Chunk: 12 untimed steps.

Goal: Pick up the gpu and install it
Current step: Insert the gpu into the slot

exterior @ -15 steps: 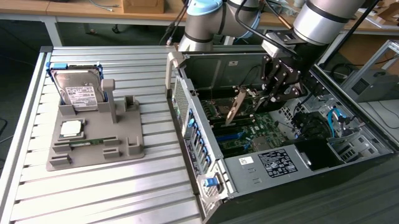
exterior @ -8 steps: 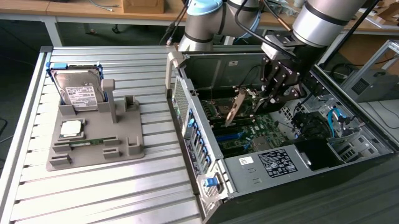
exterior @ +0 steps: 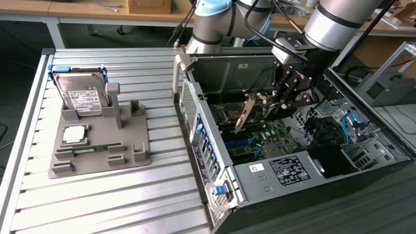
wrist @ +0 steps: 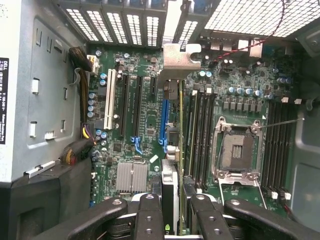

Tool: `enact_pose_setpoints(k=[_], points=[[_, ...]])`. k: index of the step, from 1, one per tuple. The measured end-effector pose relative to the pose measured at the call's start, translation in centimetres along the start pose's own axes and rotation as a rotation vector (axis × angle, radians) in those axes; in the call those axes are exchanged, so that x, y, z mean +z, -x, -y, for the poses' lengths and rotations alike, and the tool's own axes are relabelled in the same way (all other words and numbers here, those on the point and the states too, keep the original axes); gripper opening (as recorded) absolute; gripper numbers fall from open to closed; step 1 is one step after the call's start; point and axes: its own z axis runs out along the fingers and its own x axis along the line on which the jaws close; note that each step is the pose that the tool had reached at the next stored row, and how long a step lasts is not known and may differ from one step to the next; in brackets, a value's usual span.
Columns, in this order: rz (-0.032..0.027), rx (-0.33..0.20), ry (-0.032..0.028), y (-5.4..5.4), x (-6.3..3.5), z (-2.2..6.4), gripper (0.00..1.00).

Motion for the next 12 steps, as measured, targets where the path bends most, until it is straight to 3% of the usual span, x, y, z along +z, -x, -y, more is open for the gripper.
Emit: enact_pose_setpoints(k=[12], points=[[0.0001,0.000,0.0000,-0.21,0.48,-0.13,0.27]])
